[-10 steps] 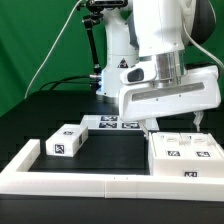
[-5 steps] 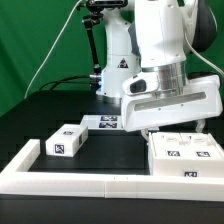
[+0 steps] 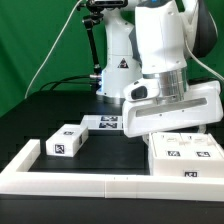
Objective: Assemble cabinet
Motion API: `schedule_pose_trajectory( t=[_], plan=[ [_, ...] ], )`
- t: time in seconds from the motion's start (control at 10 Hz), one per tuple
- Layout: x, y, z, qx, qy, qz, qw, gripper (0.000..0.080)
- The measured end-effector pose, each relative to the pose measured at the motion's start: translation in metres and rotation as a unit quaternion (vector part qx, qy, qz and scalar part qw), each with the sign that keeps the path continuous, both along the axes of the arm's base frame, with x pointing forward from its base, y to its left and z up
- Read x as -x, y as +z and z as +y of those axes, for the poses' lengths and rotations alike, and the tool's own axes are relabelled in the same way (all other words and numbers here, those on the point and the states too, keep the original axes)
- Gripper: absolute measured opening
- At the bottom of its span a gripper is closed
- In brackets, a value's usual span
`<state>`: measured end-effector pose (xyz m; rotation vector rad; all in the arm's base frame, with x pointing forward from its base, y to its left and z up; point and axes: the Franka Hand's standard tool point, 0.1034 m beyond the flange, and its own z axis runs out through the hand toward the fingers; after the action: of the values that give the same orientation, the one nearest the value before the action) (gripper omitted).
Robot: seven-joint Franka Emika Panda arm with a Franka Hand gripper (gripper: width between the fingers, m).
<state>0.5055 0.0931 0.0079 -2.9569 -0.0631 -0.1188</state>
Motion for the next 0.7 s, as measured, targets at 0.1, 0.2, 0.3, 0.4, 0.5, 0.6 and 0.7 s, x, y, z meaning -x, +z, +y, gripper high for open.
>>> schedule_pose_trajectory(
  t=[0.1,0.2,0.3,0.4,0.5,0.6,0.7],
  plan=[
    [-0.0031,-0.0002,0.0006,-0.001,0.001,-0.002,1.0,0.0797],
    [-0.003,-0.0015,0.0001,-0.001,0.0,0.001,1.0,0.0674],
    [-0.0029,-0.0026,-0.0008,-0.001,0.002,0.002,1.0,0.0674],
    [-0.0027,-0.0033,-0.0012,-0.001,0.002,0.002,1.0,0.0535],
    [-0.0025,-0.0035,-0.0012,-0.001,0.003,0.002,1.0,0.0387],
    [-0.0018,-0.0038,-0.0011,0.0,0.007,0.0,1.0,0.0387],
    [-0.0006,-0.0044,-0.0015,0.0,0.013,0.0,1.0,0.021]
  ],
)
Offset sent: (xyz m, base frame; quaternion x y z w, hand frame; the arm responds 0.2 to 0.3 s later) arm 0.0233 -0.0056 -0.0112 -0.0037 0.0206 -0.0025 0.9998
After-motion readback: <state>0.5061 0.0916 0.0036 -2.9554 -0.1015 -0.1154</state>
